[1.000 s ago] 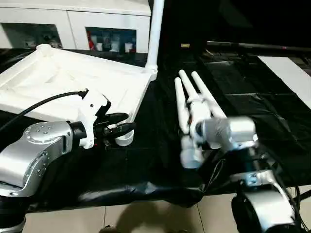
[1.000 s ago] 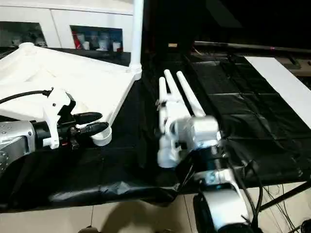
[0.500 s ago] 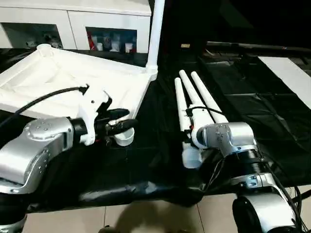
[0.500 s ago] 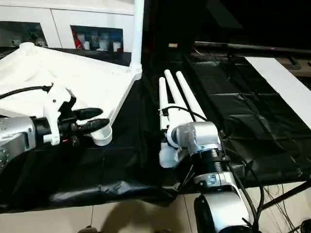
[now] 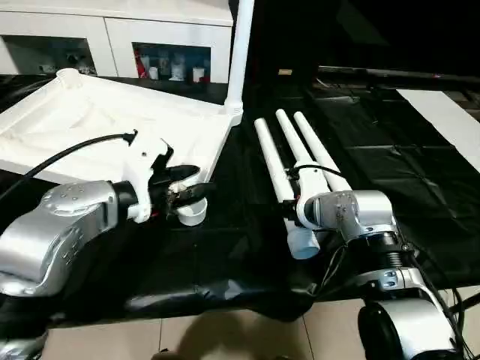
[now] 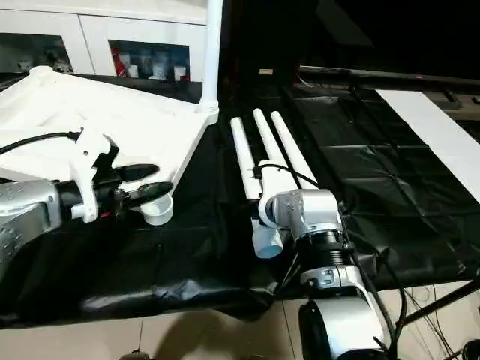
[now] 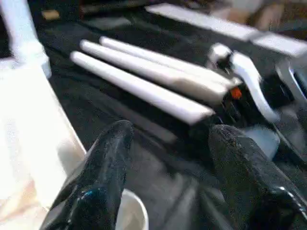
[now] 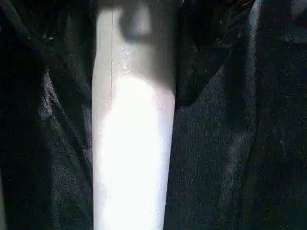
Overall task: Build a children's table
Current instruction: Pick table leg
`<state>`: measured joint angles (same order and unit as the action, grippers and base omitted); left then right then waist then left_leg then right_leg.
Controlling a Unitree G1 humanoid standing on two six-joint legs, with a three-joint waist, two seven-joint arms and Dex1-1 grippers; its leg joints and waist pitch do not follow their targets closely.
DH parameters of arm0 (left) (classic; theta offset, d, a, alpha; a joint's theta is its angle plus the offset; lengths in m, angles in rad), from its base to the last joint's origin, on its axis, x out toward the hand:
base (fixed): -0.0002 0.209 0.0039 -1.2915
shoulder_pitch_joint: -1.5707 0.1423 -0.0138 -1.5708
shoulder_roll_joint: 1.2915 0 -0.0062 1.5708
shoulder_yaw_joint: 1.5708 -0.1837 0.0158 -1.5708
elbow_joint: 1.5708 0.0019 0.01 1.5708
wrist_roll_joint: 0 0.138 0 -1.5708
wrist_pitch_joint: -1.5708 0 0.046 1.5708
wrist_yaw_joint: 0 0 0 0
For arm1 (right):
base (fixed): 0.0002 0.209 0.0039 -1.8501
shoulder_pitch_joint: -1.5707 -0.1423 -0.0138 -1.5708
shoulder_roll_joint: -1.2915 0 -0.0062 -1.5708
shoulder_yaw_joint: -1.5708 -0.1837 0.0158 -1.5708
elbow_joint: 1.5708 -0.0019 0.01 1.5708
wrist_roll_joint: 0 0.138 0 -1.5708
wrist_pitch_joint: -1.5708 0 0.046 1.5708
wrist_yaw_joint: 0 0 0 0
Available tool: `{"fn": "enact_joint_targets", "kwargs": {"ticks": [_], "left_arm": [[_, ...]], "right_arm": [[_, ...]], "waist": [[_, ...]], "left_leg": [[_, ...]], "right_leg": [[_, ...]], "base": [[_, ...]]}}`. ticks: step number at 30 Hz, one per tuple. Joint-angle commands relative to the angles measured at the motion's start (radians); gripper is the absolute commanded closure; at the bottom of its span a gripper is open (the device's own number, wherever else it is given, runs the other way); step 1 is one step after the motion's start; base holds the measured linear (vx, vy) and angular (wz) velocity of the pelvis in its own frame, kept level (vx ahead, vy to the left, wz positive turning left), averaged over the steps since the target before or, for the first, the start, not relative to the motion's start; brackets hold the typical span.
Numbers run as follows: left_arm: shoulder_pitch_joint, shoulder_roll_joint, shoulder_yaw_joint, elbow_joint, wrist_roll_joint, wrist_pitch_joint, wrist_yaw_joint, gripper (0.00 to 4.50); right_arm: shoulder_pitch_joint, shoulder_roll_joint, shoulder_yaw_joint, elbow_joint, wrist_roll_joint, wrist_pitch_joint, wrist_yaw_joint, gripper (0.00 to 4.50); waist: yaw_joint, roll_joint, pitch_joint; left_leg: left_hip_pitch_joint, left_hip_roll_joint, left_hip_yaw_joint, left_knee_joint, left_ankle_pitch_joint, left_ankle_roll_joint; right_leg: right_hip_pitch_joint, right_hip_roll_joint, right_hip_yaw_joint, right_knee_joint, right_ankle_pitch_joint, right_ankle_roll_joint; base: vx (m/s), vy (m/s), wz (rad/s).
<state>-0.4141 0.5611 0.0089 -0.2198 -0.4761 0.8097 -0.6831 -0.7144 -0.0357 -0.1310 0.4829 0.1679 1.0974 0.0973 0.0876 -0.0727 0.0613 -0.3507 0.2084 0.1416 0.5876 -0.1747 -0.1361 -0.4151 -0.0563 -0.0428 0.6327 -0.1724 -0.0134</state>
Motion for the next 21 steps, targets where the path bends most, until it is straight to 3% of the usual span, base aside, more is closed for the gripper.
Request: {"fn": "enact_joint_targets", "kwargs": {"ticks": [1, 2, 3, 4, 5, 7, 8, 9, 11, 12, 13, 15, 18, 21], "left_arm": [[-0.042, -0.023, 0.031, 0.033, -0.018, 0.006, 0.022, 1.28], [-0.069, -0.052, 0.056, 0.062, -0.031, 0.017, 0.054, 1.20], [-0.088, -0.071, 0.074, 0.081, -0.040, 0.026, 0.076, 1.20], [-0.108, -0.092, 0.094, 0.102, -0.053, 0.037, 0.099, 1.05], [-0.136, -0.113, 0.114, 0.133, -0.063, 0.042, 0.124, 0.93], [-0.180, -0.146, 0.142, 0.175, -0.087, 0.049, 0.152, 0.85], [-0.207, -0.170, 0.160, 0.192, -0.120, 0.051, 0.145, 0.79], [-0.207, -0.170, 0.160, 0.192, -0.120, 0.051, 0.145, 0.79], [-0.266, -0.247, 0.221, 0.205, -0.243, 0.103, 0.159, 0.49], [-0.281, -0.265, 0.231, 0.209, -0.272, 0.115, 0.162, 0.42], [-0.294, -0.279, 0.238, 0.214, -0.294, 0.125, 0.164, 0.42], [-0.321, -0.307, 0.246, 0.228, -0.313, 0.139, 0.168, 0.20], [-0.385, -0.369, 0.267, 0.294, -0.309, 0.132, 0.216, 0.00], [-0.405, -0.385, 0.268, 0.319, -0.315, 0.121, 0.218, 0.00]], "right_arm": [[0.006, 0.009, -0.052, -0.038, 0.017, -0.032, -0.040, 2.66], [0.013, 0.023, -0.071, -0.068, 0.024, -0.084, -0.059, 2.66], [0.019, 0.034, -0.083, -0.089, 0.028, -0.123, -0.071, 2.66], [0.024, 0.046, -0.100, -0.111, 0.040, -0.152, -0.078, 2.66], [0.037, 0.055, -0.105, -0.147, 0.049, -0.214, -0.068, 2.66], [0.067, 0.059, -0.093, -0.214, 0.057, -0.319, -0.027, 2.66], [0.088, 0.061, -0.081, -0.269, 0.063, -0.374, 0.006, 2.66], [0.088, 0.061, -0.081, -0.269, 0.063, -0.374, 0.006, 2.66], [0.116, 0.088, -0.117, -0.383, 0.164, -0.439, 0.132, 2.66], [0.123, 0.089, -0.118, -0.411, 0.190, -0.448, 0.176, 2.66], [0.129, 0.088, -0.116, -0.434, 0.211, -0.452, 0.215, 2.66], [0.142, 0.076, -0.096, -0.466, 0.232, -0.463, 0.278, 2.66], [0.176, 0.053, -0.044, -0.530, 0.310, -0.441, 0.404, 2.66], [0.190, 0.046, -0.015, -0.554, 0.349, -0.417, 0.455, 2.66]], "waist": [[-0.001, 0.049, -0.073], [-0.004, 0.039, -0.074], [-0.001, 0.062, -0.074], [-0.001, 0.062, -0.075], [-0.002, 0.069, -0.075], [-0.002, 0.060, -0.074], [0.004, 0.063, -0.075], [0.002, 0.062, -0.075], [0.007, 0.065, -0.077], [0.008, 0.057, -0.078], [0.008, 0.060, -0.079], [0.004, 0.052, -0.076], [0.006, 0.051, -0.072], [0.006, 0.058, -0.073]], "left_leg": [[0.002, -0.007, 0.016, -0.066, -0.190, -0.088], [0.002, -0.007, 0.018, -0.064, -0.191, -0.084], [0.003, -0.009, 0.015, -0.063, -0.195, -0.091], [0.004, -0.009, 0.017, -0.060, -0.204, -0.091], [0.000, -0.011, 0.014, -0.061, -0.208, -0.088], [0.000, -0.011, 0.018, -0.059, -0.204, -0.074], [-0.004, -0.012, 0.018, -0.057, -0.179, -0.059], [-0.007, -0.012, 0.017, -0.058, -0.170, -0.055], [-0.010, -0.013, 0.022, -0.053, -0.151, -0.036], [-0.010, -0.012, 0.023, -0.052, -0.144, -0.028], [-0.015, -0.010, 0.018, -0.055, -0.126, -0.016], [-0.015, -0.011, 0.020, -0.055, -0.132, -0.006], [-0.015, -0.011, 0.021, -0.055, -0.139, 0.007], [-0.016, -0.010, 0.019, -0.056, -0.141, 0.009]], "right_leg": [[0.057, -0.045, 0.035, -0.063, -0.174, -0.108], [0.057, -0.044, 0.035, -0.067, -0.175, -0.107], [0.056, -0.044, 0.034, -0.062, -0.170, -0.110], [0.054, -0.045, 0.034, -0.067, -0.168, -0.111], [0.059, -0.043, 0.033, -0.065, -0.168, -0.118], [0.058, -0.042, 0.033, -0.071, -0.157, -0.120], [0.063, -0.045, 0.033, -0.070, -0.141, -0.129], [0.067, -0.044, 0.034, -0.067, -0.139, -0.131], [0.069, -0.046, 0.035, -0.067, -0.133, -0.140], [0.070, -0.046, 0.035, -0.066, -0.117, -0.148], [0.071, -0.044, 0.032, -0.060, -0.092, -0.161], [0.071, -0.044, 0.030, -0.068, -0.129, -0.154], [0.072, -0.046, 0.032, -0.079, -0.193, -0.130], [0.070, -0.047, 0.032, -0.081, -0.219, -0.118]], "base": [[0.000, 0.000, 0.00], [0.000, 0.000, 0.00], [0.000, 0.000, 0.00], [0.000, 0.000, 0.00], [0.000, 0.000, 0.00], [0.000, 0.000, 0.00], [0.000, 0.000, 0.00], [0.000, 0.000, 0.00], [0.000, 0.000, 0.00], [0.000, 0.000, 0.00], [0.000, 0.000, 0.00], [0.000, 0.000, 0.00], [0.000, 0.000, 0.00], [0.000, 0.000, 0.00]]}}
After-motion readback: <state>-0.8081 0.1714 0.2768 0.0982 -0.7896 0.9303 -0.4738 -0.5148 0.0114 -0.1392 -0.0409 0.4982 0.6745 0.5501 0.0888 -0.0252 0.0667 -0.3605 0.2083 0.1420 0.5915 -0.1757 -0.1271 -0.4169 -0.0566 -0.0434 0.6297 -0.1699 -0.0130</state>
